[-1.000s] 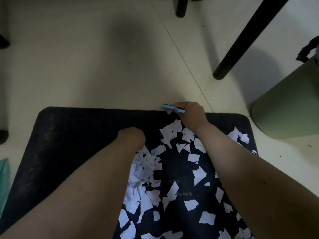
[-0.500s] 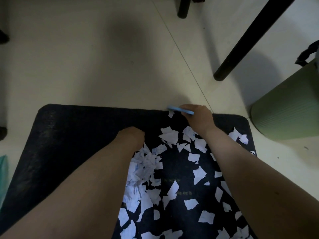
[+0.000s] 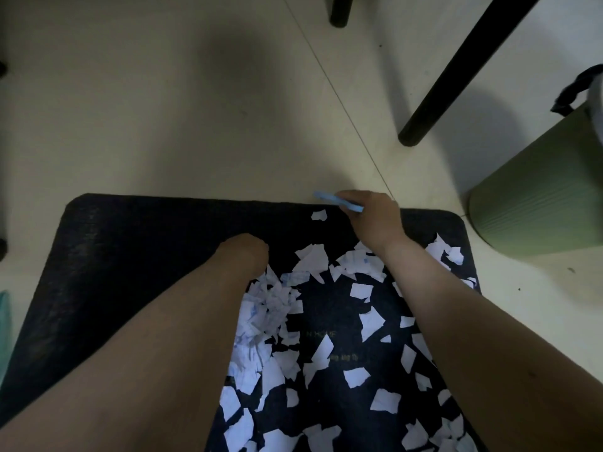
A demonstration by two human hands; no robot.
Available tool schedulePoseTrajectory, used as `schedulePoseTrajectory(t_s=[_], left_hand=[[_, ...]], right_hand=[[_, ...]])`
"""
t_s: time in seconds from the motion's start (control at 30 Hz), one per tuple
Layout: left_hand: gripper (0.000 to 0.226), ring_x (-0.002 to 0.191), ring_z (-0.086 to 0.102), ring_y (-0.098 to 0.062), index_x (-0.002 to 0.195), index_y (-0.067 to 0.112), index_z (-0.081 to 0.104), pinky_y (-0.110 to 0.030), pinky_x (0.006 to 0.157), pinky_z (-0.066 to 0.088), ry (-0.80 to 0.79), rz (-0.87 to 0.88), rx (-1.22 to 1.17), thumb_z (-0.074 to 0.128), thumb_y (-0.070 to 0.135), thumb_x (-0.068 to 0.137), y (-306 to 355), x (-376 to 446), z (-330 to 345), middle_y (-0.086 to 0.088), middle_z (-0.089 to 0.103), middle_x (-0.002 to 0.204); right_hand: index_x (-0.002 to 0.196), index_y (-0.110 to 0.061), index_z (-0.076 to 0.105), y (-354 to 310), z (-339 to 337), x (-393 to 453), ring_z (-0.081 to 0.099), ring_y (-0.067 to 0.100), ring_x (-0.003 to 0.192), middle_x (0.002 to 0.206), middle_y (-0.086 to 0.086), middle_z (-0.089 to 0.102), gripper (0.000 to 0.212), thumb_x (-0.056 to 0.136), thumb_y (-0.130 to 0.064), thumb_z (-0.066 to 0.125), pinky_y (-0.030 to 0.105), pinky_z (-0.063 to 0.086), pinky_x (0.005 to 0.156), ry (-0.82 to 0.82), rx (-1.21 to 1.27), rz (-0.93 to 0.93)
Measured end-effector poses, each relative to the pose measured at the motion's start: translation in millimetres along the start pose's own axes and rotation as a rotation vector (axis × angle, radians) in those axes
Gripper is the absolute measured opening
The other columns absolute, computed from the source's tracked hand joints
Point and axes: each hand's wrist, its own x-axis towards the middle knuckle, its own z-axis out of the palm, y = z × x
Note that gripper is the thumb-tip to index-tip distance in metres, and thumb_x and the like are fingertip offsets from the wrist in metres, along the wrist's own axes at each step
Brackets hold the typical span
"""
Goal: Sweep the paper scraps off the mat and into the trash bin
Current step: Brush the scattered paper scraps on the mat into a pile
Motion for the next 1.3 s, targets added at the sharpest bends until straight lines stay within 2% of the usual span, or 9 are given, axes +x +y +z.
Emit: schedulePoseTrajectory(t_s=[0.27, 0.47, 0.57, 0.67, 0.8, 1.0, 1.1, 1.17, 1.3], left_hand=[[0.047, 0.132, 0.044, -0.021, 0.147, 0.014, 0.035, -0.027, 0.104, 0.041, -0.002, -0.008, -0.03, 0.041, 0.016, 0.1, 1, -1, -2, -0.008, 0.039, 0.149], [0.052, 0.133, 0.043, -0.022, 0.15, 0.013, 0.029, -0.031, 0.107, 0.041, -0.022, -0.017, -0.007, 0.044, 0.017, 0.1, 3, -9, -3, -0.009, 0.035, 0.152], [0.052, 0.134, 0.042, -0.023, 0.15, 0.013, 0.028, -0.031, 0.109, 0.04, -0.027, -0.026, -0.008, 0.043, 0.016, 0.1, 4, -11, -4, -0.009, 0.033, 0.152], [0.049, 0.135, 0.041, -0.022, 0.149, 0.012, 0.031, -0.03, 0.111, 0.038, -0.031, -0.018, -0.028, 0.041, 0.017, 0.101, 4, -11, -6, -0.009, 0.033, 0.152], [0.05, 0.134, 0.042, -0.023, 0.149, 0.012, 0.033, -0.031, 0.109, 0.04, -0.032, -0.016, -0.011, 0.043, 0.016, 0.099, 3, -10, -7, -0.009, 0.036, 0.151], [0.049, 0.119, 0.048, -0.013, 0.146, 0.013, 0.038, -0.028, 0.106, 0.042, -0.024, -0.034, -0.021, 0.047, 0.017, 0.098, 4, -15, -7, -0.007, 0.041, 0.148], [0.021, 0.082, 0.048, -0.012, 0.108, 0.01, 0.065, -0.026, 0.089, 0.048, 0.032, -0.082, -0.15, 0.05, 0.011, 0.094, 15, -14, -9, -0.008, 0.062, 0.111], [0.031, 0.062, 0.042, -0.011, 0.064, 0.013, 0.051, -0.025, 0.076, 0.045, 0.146, -0.106, -0.247, 0.049, 0.004, 0.093, 31, -18, -11, -0.003, 0.048, 0.071], [0.045, 0.06, 0.039, -0.012, 0.054, 0.015, 0.037, -0.028, 0.076, 0.045, 0.248, -0.055, -0.391, 0.045, -0.003, 0.094, 71, -23, -18, 0.0, 0.034, 0.061]], right_hand=[[0.103, -0.022, 0.071, -9, -11, -40, 0.066, 0.017, 0.089, 0.097, 0.0, 0.072, 0.017, 0.092, -0.02, 0.057, 0.035, 0.051, 0.081, -0.37, -0.065, -0.078], [0.105, -0.027, 0.071, -5, -24, -27, 0.065, 0.015, 0.082, 0.095, -0.001, 0.072, 0.02, 0.093, -0.019, 0.057, 0.025, 0.049, 0.072, -0.013, 0.139, 0.031], [0.121, -0.031, 0.062, 2, 4, -18, 0.065, 0.013, 0.089, 0.111, 0.0, 0.07, 0.038, 0.093, -0.007, 0.053, 0.013, 0.047, 0.07, -0.078, -0.054, 0.036], [0.127, -0.03, 0.058, 0, 28, -40, 0.065, 0.019, 0.097, 0.121, 0.0, 0.066, 0.046, 0.091, -0.002, 0.052, 0.028, 0.052, 0.082, -0.233, -0.176, -0.039], [0.104, -0.027, 0.071, -9, 27, -78, 0.064, 0.014, 0.077, 0.091, -0.003, 0.072, 0.028, 0.088, -0.008, 0.058, 0.031, 0.049, 0.066, -0.28, 0.012, -0.192], [0.116, -0.027, 0.066, 4, -21, -76, 0.061, 0.011, 0.06, 0.09, -0.009, 0.067, 0.028, 0.09, -0.018, 0.062, 0.019, 0.049, 0.05, 0.039, 0.205, 0.055], [0.116, -0.026, 0.067, 34, -31, -51, 0.064, 0.019, 0.081, 0.1, 0.001, 0.071, 0.025, 0.092, -0.024, 0.059, 0.023, 0.044, 0.068, 0.205, 0.069, 0.234], [0.117, -0.026, 0.066, 48, -32, -39, 0.064, 0.026, 0.098, 0.11, 0.005, 0.07, 0.026, 0.093, -0.026, 0.057, 0.029, 0.044, 0.083, 0.223, 0.065, 0.307], [0.118, -0.027, 0.065, 59, -25, -30, 0.062, 0.027, 0.102, 0.111, 0.006, 0.07, 0.027, 0.094, -0.023, 0.056, 0.026, 0.041, 0.082, 0.18, -0.003, 0.289]])
